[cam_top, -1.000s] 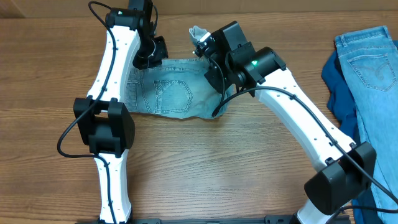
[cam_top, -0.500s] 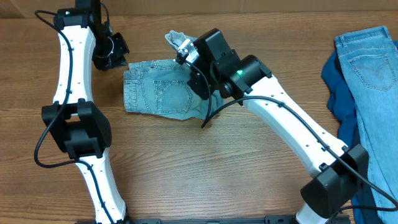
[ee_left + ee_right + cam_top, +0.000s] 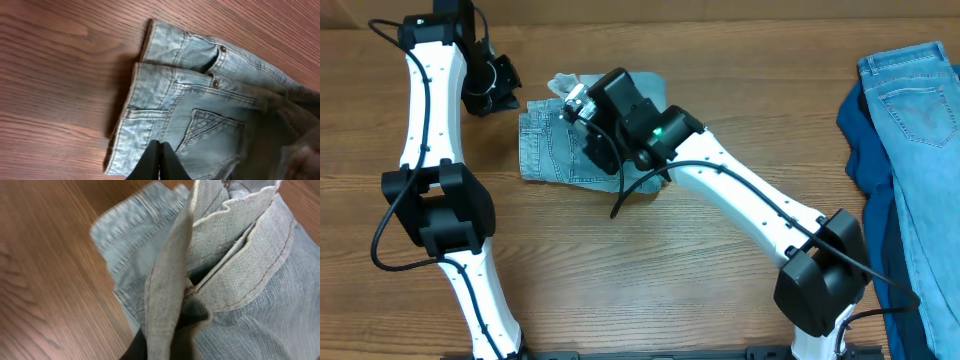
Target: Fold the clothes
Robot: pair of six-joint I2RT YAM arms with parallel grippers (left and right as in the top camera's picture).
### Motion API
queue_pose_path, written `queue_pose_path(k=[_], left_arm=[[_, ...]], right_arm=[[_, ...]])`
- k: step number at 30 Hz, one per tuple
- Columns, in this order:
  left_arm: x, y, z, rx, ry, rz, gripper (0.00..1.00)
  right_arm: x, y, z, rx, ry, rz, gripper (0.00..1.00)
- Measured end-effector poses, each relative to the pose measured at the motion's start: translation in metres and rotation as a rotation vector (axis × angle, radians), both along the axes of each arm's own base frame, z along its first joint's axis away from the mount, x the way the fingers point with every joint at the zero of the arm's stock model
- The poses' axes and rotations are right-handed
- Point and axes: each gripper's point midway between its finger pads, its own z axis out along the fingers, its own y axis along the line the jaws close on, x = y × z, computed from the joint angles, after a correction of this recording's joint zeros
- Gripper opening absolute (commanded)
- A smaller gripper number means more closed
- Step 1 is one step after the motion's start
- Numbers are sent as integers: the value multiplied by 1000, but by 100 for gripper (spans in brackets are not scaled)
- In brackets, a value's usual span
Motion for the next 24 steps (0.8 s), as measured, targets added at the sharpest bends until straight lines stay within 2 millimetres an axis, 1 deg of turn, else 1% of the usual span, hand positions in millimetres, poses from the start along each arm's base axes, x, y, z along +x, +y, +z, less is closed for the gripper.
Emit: queue_pose_path(k=[2, 3, 4, 7, 9, 10, 12, 16, 20, 24], left_arm=[[-1, 2, 0, 2, 0, -7, 4], [-1, 2, 0, 3, -1, -11, 4], [-1, 2, 0, 3, -2, -12, 4], [-1, 2, 0, 3, -2, -16, 4], [-1, 2, 0, 3, -2, -16, 4], [-1, 2, 0, 3, -2, -16, 4], [-1, 2, 0, 3, -2, -16, 4], [-1, 2, 0, 3, -1, -16, 4], [-3, 2, 0, 4, 3, -27, 4], [-3, 2, 0, 5, 4, -36, 4]], right_arm=[[-3, 9, 1, 14, -11, 17, 4], [-5, 15, -1, 19, -11, 28, 4], [-6, 19, -8, 14, -5, 36, 4], [-5, 28, -37, -11, 24, 48, 4], [-4, 32, -52, -24, 38, 51, 4], [-5, 32, -64, -39, 56, 54, 4], [-5, 34, -72, -39, 70, 60, 4], [4, 44, -67, 5, 32, 54, 4], [15, 44, -62, 21, 1, -4, 4], [16, 43, -62, 21, -1, -20, 4]])
